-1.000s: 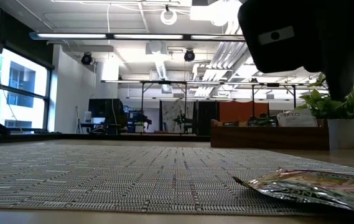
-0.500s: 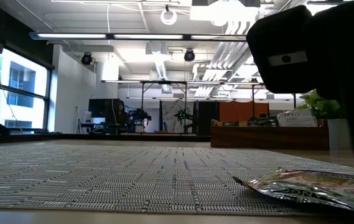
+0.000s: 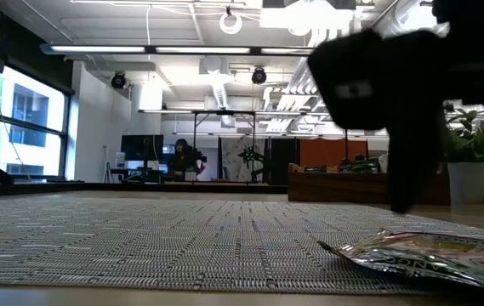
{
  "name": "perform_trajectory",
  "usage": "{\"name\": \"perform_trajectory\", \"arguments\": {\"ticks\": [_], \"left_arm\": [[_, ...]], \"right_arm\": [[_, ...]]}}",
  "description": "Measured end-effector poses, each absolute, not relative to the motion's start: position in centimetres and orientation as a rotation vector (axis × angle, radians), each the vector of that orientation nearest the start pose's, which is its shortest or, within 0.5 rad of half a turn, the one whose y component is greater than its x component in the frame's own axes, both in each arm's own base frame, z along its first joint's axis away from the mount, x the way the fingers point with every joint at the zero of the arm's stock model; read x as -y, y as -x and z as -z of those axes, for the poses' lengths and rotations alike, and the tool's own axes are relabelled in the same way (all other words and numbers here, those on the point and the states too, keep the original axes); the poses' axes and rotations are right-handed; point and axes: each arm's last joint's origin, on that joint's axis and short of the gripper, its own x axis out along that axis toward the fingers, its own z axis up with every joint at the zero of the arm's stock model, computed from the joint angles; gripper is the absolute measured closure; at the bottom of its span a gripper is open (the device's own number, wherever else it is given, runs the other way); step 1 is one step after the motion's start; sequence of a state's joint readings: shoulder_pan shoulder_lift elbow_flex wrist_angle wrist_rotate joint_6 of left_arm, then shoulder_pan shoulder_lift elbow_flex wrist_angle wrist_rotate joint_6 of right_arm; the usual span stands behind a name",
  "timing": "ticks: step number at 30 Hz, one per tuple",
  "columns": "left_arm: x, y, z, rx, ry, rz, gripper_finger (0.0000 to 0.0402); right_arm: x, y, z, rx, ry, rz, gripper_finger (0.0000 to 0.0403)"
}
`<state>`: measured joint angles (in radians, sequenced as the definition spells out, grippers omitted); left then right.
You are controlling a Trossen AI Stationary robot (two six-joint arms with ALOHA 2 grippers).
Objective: Pick & Place Tea
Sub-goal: Put the yellow tea bag in the left section of the wooden organizer
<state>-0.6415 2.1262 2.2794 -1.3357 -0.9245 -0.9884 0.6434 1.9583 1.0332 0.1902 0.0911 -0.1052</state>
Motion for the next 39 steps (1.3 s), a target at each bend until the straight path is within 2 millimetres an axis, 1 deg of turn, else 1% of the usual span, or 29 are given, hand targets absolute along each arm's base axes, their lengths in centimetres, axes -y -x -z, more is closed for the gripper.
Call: {"name": "perform_trajectory", "arguments": {"ticks": [2, 4, 7, 11, 14, 20, 26, 28, 32, 35, 39], "left_arm": [[23.5, -35.4, -34.6, -0.603, 0.090, -0.599, 0.0399], [23.5, -35.4, -34.6, -0.603, 0.090, -0.599, 0.0399], [23.5, -35.4, -34.6, -0.604, 0.090, -0.599, 0.0399], [23.5, -35.4, -34.6, -0.604, 0.090, -0.598, 0.0399], [23.5, -35.4, -34.6, -0.604, 0.090, -0.598, 0.0399], [23.5, -35.4, -34.6, -0.604, 0.090, -0.599, 0.0399], [23.5, -35.4, -34.6, -0.604, 0.090, -0.599, 0.0399], [23.5, -35.4, -34.6, -0.604, 0.090, -0.599, 0.0399], [23.6, -35.4, -34.5, -0.620, 0.099, -0.587, 0.0399], [23.6, -35.4, -34.5, -0.623, 0.099, -0.586, 0.0399], [23.6, -35.4, -34.5, -0.623, 0.100, -0.586, 0.0399]], "right_arm": [[-22.2, -31.4, -12.2, -0.709, 0.324, -0.573, 0.0246], [-21.4, -31.8, -11.9, -0.755, 0.282, -0.544, 0.0246], [-20.5, -32.1, -11.7, -0.790, 0.269, -0.507, 0.0247], [-20.0, -32.2, -11.5, -0.814, 0.278, -0.490, 0.0248], [-19.7, -32.0, -11.2, -0.863, 0.292, -0.479, 0.0260], [-19.7, -32.0, -9.4, -0.931, 0.265, -0.492, 0.0315], [-19.8, -32.0, -9.4, -0.923, 0.254, -0.490, 0.0389], [-19.9, -32.0, -9.7, -0.912, 0.251, -0.492, 0.0397], [-19.8, -31.9, -10.7, -0.888, 0.242, -0.490, 0.0394], [-19.6, -31.6, -12.0, -0.876, 0.243, -0.489, 0.0400], [-19.5, -31.6, -13.8, -0.805, 0.274, -0.470, 0.0389]]}}
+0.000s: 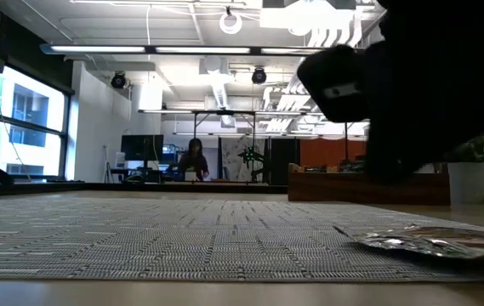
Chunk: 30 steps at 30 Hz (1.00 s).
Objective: Pick & Place Tea
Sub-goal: Put the yellow tea bag in the left section of the wooden organizer
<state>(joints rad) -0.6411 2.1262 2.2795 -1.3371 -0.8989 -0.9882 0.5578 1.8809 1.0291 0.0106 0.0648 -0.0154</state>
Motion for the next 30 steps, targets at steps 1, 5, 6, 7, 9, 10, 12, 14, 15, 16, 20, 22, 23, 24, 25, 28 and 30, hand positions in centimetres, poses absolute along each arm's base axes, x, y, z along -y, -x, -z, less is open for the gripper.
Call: {"name": "perform_trajectory", "arguments": {"ticks": [1, 5, 6, 7, 9, 10, 12, 14, 15, 16, 20, 22, 23, 24, 25, 28, 30], "left_arm": [[23.6, -35.4, -34.5, -0.623, 0.100, -0.585, 0.0399], [23.6, -35.4, -34.5, -0.623, 0.101, -0.585, 0.0399], [23.6, -35.4, -34.5, -0.623, 0.102, -0.585, 0.0399], [23.6, -35.4, -34.5, -0.622, 0.102, -0.585, 0.0399], [23.6, -35.4, -34.5, -0.622, 0.102, -0.584, 0.0399], [23.6, -35.4, -34.5, -0.622, 0.103, -0.584, 0.0399], [23.6, -35.4, -34.5, -0.622, 0.103, -0.584, 0.0399], [23.6, -35.4, -34.5, -0.622, 0.103, -0.584, 0.0399], [23.6, -35.4, -34.5, -0.622, 0.103, -0.584, 0.0399], [23.6, -35.4, -34.5, -0.623, 0.103, -0.584, 0.0399], [23.6, -35.4, -34.5, -0.623, 0.103, -0.584, 0.0399], [23.6, -35.4, -34.5, -0.623, 0.103, -0.583, 0.0399], [23.6, -35.4, -34.5, -0.625, 0.104, -0.582, 0.0399], [23.6, -35.4, -34.5, -0.629, 0.106, -0.580, 0.0399], [23.6, -35.4, -34.5, -0.634, 0.109, -0.576, 0.0399], [23.6, -35.4, -34.5, -0.638, 0.110, -0.573, 0.0399], [23.6, -35.4, -34.5, -0.638, 0.110, -0.573, 0.0399]], "right_arm": [[-19.6, -31.6, -14.0, -0.792, 0.289, -0.474, 0.0388], [-19.5, -31.6, -13.9, -0.793, 0.320, -0.482, 0.0379], [-19.5, -31.7, -13.9, -0.790, 0.320, -0.480, 0.0374], [-19.4, -31.8, -13.9, -0.785, 0.327, -0.482, 0.0368], [-19.1, -31.9, -13.9, -0.784, 0.338, -0.490, 0.0350], [-18.9, -32.0, -13.9, -0.785, 0.332, -0.498, 0.0339], [-18.6, -32.3, -14.0, -0.782, 0.315, -0.512, 0.0315], [-18.3, -32.5, -14.0, -0.782, 0.301, -0.521, 0.0289], [-18.2, -32.5, -14.0, -0.784, 0.296, -0.526, 0.0277], [-18.0, -32.7, -13.9, -0.786, 0.290, -0.529, 0.0266], [-17.6, -33.2, -12.6, -0.819, 0.259, -0.556, 0.0229], [-17.4, -33.4, -11.6, -0.843, 0.255, -0.563, 0.0219], [-17.5, -33.5, -11.4, -0.839, 0.259, -0.562, 0.0217], [-17.4, -33.6, -11.2, -0.843, 0.260, -0.556, 0.0215], [-17.3, -33.7, -11.0, -0.851, 0.259, -0.555, 0.0215], [-17.0, -33.6, -10.5, -0.892, 0.259, -0.546, 0.0223], [-16.9, -33.5, -10.3, -0.917, 0.266, -0.545, 0.0238]]}}
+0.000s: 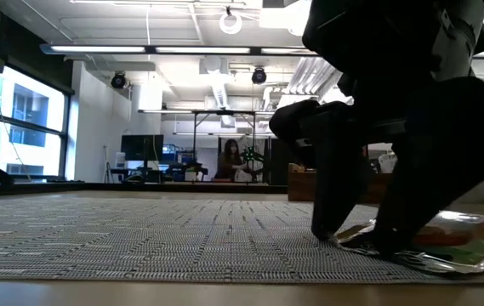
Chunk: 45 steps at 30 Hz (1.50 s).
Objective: Pick & Place Tea
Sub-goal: Put the yellow tea bag in the left section of the wooden organizer
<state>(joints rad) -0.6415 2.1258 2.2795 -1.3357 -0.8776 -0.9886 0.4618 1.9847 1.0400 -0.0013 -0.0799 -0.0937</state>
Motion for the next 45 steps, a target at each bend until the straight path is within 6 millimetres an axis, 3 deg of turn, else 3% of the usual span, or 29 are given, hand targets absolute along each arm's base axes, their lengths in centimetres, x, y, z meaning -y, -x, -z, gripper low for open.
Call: {"name": "perform_trajectory", "arguments": {"ticks": [10, 17, 22, 28, 36, 41, 45], "left_arm": [[23.6, -35.4, -34.5, -0.638, 0.110, -0.574, 0.0399], [23.6, -35.4, -34.5, -0.638, 0.111, -0.573, 0.0399], [23.6, -35.4, -34.5, -0.638, 0.115, -0.573, 0.0399], [23.6, -35.4, -34.5, -0.639, 0.116, -0.572, 0.0399], [23.7, -35.4, -34.5, -0.638, 0.121, -0.573, 0.0399], [23.7, -35.4, -34.5, -0.638, 0.121, -0.573, 0.0399], [23.7, -35.4, -34.5, -0.639, 0.121, -0.573, 0.0399]], "right_arm": [[-16.8, -33.4, -10.2, -0.913, 0.306, -0.512, 0.0392], [-17.4, -33.4, -11.5, -0.839, 0.247, -0.464, 0.0390], [-16.6, -32.5, -14.8, -0.840, 0.216, -0.299, 0.0396], [-15.1, -29.5, -19.0, -0.865, 0.324, 0.008, 0.0399], [-11.2, -24.0, -23.6, -0.868, 0.349, 0.506, 0.0400], [-9.1, -21.5, -26.1, -0.789, 0.288, 0.668, 0.0399], [-8.1, -20.5, -27.6, -0.724, 0.243, 0.703, 0.0401]]}}
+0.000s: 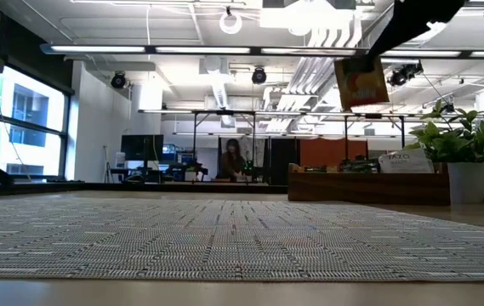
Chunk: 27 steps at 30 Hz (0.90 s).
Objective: Pick & Place Tea
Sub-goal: Put the yellow tea bag in the left section of the wooden organizer
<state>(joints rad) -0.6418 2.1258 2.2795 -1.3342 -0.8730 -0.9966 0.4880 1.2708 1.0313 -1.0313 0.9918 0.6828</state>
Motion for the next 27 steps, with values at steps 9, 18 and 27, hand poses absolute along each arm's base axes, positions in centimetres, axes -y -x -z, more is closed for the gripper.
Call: {"name": "perform_trajectory", "arguments": {"ticks": [9, 18, 27], "left_arm": [[23.7, -35.3, -34.5, -0.641, 0.118, -0.572, 0.0399], [23.7, -35.3, -34.5, -0.643, 0.116, -0.570, 0.0399], [23.6, -35.3, -34.5, -0.644, 0.115, -0.571, 0.0399]], "right_arm": [[-6.8, -20.1, -28.6, -0.661, 0.229, 0.776, 0.0401], [-4.6, -20.6, -27.0, -0.645, 0.206, 0.908, 0.0402], [-1.9, -21.0, -20.3, -0.569, 0.260, 1.034, 0.0402]]}}
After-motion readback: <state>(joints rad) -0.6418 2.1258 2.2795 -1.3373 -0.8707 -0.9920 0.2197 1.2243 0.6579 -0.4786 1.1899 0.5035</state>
